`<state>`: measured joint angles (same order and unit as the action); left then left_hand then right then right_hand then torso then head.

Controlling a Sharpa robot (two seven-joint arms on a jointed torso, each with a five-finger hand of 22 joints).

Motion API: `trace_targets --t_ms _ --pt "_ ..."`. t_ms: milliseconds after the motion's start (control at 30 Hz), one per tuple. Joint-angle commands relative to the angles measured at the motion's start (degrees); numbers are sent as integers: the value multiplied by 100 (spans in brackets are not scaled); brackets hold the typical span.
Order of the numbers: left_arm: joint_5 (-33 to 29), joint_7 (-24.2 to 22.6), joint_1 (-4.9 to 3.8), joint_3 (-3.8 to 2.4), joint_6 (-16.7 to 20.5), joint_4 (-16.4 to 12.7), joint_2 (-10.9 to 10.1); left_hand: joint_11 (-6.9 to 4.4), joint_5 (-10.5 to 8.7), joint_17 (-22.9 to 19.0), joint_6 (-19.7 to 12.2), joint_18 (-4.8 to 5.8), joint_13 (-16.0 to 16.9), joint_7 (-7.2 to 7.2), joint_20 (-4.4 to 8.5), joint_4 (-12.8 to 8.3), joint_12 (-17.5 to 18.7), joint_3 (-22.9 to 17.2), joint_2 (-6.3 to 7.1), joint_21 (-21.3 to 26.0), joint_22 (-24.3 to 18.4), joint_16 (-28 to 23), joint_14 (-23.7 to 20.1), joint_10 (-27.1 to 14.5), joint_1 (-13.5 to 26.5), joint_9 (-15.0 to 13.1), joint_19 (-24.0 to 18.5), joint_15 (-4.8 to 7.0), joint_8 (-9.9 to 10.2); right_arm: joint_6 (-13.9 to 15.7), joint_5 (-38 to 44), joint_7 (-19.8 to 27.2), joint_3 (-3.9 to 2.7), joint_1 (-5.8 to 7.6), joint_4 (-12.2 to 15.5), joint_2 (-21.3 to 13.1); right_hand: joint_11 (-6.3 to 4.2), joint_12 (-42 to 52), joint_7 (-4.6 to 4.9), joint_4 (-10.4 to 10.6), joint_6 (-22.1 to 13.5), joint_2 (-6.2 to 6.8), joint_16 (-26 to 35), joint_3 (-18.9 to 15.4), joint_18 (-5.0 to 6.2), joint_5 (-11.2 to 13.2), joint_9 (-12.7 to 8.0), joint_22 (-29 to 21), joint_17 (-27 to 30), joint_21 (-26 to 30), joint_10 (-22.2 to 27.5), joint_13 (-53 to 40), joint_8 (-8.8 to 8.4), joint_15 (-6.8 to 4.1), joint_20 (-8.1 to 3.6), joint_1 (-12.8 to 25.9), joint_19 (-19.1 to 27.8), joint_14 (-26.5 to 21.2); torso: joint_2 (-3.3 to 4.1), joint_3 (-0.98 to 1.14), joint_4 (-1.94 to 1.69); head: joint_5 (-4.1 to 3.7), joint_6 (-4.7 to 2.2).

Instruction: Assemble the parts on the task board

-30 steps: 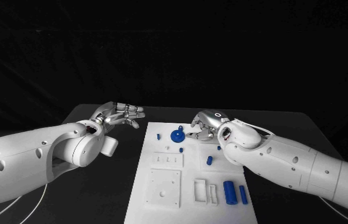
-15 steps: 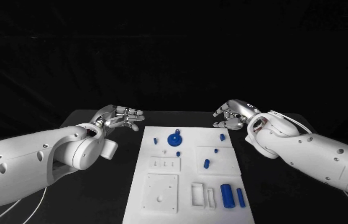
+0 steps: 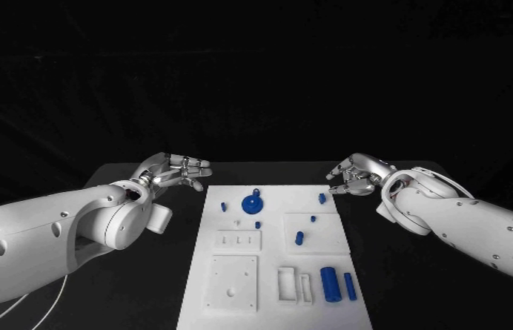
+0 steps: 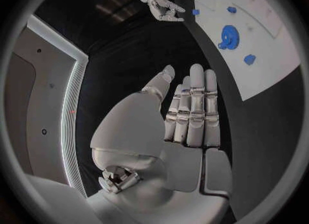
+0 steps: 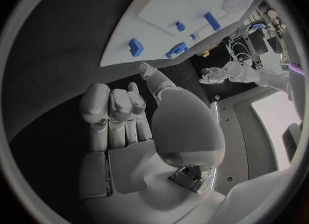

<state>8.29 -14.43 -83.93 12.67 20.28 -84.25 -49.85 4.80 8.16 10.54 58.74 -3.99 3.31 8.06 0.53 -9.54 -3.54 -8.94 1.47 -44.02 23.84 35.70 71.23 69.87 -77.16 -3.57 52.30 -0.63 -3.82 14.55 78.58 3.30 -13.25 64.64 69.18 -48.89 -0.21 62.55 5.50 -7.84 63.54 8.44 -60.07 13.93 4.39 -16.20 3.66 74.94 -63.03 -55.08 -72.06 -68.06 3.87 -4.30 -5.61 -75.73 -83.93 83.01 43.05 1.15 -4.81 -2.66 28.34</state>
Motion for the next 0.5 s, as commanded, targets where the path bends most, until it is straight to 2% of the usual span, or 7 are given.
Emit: trace_targets --t_ms 33,67,100,167,233,500 --pt "12 -98 -3 -3 -121 -3 12 21 28 -1 -19 35 5 -8 0 -6 13 -41 -3 -16 -8 -39 -12 -82 15 -4 -19 3 6 -308 -86 218 -2 -54 -63 26 26 -52 33 4 -115 10 56 -97 41 7 -4 672 13 48 57 22 -28 37 52 62 -172 -26 0 -10 -10 -27 21" --pt "12 -97 -3 -3 -126 -2 13 24 28 -2 -19 32 5 -7 -2 -7 13 -41 -2 -15 -9 -40 -12 -95 16 -4 -19 2 5 -318 -84 220 -2 -72 -92 37 31 -58 46 15 -169 4 62 -173 50 -1 -4 670 15 59 63 30 -29 44 60 53 -171 -28 -3 -18 -15 -31 26" --pt "12 -95 -2 -3 -130 -1 14 27 28 -2 -18 30 5 -7 -4 -7 13 -40 -1 -15 -9 -41 -12 -104 16 -4 -19 1 5 -328 -85 223 -2 -87 -124 51 41 -64 50 18 -199 -8 63 -254 59 -9 -5 670 13 61 72 37 -31 50 71 23 -172 -30 -2 -15 -16 -34 31" --pt "12 -92 -2 -2 -137 1 15 35 27 -3 -21 25 5 -4 -8 -8 14 -39 2 -16 -10 -43 -11 -132 15 -4 -17 -2 5 -349 -88 224 -3 -113 -186 78 52 -79 69 11 -284 -7 78 -305 70 -28 -5 664 22 90 92 52 -29 58 77 -3 -164 -40 -5 -32 -18 -40 47" --pt "12 -90 -2 -2 -144 3 15 41 27 -4 -24 20 5 -2 -12 -10 13 -36 5 -16 -11 -44 -10 -155 13 -4 -17 -5 5 -372 -89 225 -3 -136 -236 98 57 -85 81 -1 -319 -9 85 -325 76 -50 -7 662 26 102 101 58 -33 62 84 -26 -163 -45 -7 -39 -22 -41 52" --pt "12 -78 -1 -2 -161 10 8 49 26 -5 -27 15 5 1 -18 -11 14 -31 7 -16 -13 -47 -10 -183 11 -4 -17 -8 6 -457 -91 237 -1 -233 -441 222 70 -96 101 -54 -407 -18 96 -334 85 -90 -7 660 34 121 127 74 -33 73 97 -68 -156 -56 -9 -44 -24 -21 87"
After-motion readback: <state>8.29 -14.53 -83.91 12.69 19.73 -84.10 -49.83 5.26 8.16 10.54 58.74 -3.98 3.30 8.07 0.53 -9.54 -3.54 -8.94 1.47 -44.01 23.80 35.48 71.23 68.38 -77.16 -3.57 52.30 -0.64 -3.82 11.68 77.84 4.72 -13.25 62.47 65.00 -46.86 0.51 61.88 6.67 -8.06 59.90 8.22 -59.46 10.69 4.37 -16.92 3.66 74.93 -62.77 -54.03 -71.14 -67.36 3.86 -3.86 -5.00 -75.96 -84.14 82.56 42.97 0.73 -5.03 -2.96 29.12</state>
